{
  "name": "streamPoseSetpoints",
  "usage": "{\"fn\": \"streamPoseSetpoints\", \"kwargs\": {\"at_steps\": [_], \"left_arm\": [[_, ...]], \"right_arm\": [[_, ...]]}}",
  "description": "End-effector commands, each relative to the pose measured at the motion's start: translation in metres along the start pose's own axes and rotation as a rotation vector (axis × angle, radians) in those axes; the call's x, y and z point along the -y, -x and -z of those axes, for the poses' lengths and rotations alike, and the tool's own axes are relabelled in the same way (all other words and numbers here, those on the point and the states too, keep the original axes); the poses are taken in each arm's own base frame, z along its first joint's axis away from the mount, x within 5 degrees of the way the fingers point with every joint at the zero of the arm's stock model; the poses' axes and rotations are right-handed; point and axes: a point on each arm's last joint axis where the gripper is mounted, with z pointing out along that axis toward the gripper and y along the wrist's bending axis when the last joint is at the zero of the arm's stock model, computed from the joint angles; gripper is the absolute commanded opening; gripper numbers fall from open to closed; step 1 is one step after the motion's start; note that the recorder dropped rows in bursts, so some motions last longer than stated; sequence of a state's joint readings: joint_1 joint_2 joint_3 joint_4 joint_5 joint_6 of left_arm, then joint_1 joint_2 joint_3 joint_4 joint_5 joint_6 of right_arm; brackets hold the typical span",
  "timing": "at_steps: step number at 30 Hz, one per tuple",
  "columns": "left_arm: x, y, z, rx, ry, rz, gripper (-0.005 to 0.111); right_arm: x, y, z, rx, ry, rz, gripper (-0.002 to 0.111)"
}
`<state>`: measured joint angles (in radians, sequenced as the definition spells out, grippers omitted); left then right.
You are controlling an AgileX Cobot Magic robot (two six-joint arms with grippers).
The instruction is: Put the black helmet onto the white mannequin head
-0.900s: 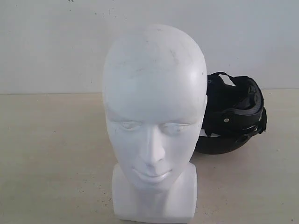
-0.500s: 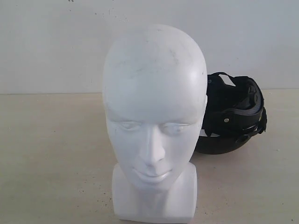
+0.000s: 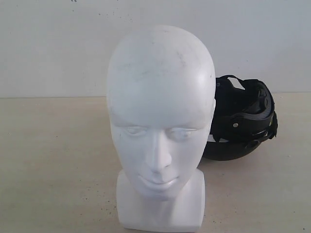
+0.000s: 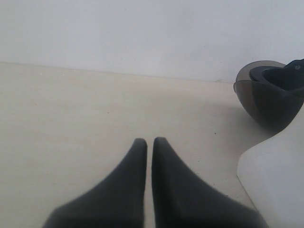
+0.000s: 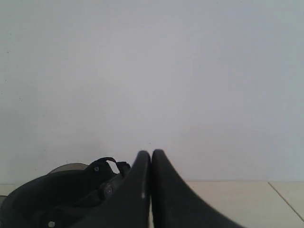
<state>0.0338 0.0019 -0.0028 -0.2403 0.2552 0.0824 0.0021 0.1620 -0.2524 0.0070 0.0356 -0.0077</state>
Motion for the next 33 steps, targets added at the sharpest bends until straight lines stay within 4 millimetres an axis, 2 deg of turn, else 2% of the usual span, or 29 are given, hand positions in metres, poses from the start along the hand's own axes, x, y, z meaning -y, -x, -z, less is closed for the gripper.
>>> {"fn": "streamPoseSetpoints", "kwargs": {"at_steps": [1, 6, 10, 14, 17, 22, 29, 33], "left_arm": [[0.0, -0.001, 0.0, 0.0, 0.005, -0.006, 0.004], [0.0, -0.001, 0.0, 0.0, 0.005, -0.006, 0.004], [0.0, -0.001, 0.0, 0.0, 0.005, -0.006, 0.004], [0.0, -0.001, 0.0, 0.0, 0.005, -0.006, 0.004], [0.0, -0.001, 0.0, 0.0, 0.005, -0.006, 0.004], [0.0, -0.001, 0.0, 0.0, 0.005, -0.006, 0.004], [0.0, -0.001, 0.0, 0.0, 0.005, -0.006, 0.004], [0.0, -0.001, 0.0, 0.0, 0.005, -0.006, 0.004]], "right_arm": [[0.0, 0.021, -0.027, -0.04, -0.001, 0.022, 0.0], [0.0, 0.03, -0.037, 0.056, -0.001, -0.018, 0.0], [0.0, 0.025, -0.044, 0.017, -0.001, -0.105, 0.0], [0.0, 0.013, -0.062, -0.136, -0.01, -0.121, 0.0], [0.0, 0.013, -0.082, -0.261, -0.018, -0.125, 0.0], [0.0, 0.03, -0.118, -0.423, -0.022, -0.094, 0.0], [-0.001, 0.052, -0.156, -0.615, -0.016, -0.094, 0.0], [-0.009, 0.061, -0.177, -0.785, 0.065, -0.116, 0.0]]}}
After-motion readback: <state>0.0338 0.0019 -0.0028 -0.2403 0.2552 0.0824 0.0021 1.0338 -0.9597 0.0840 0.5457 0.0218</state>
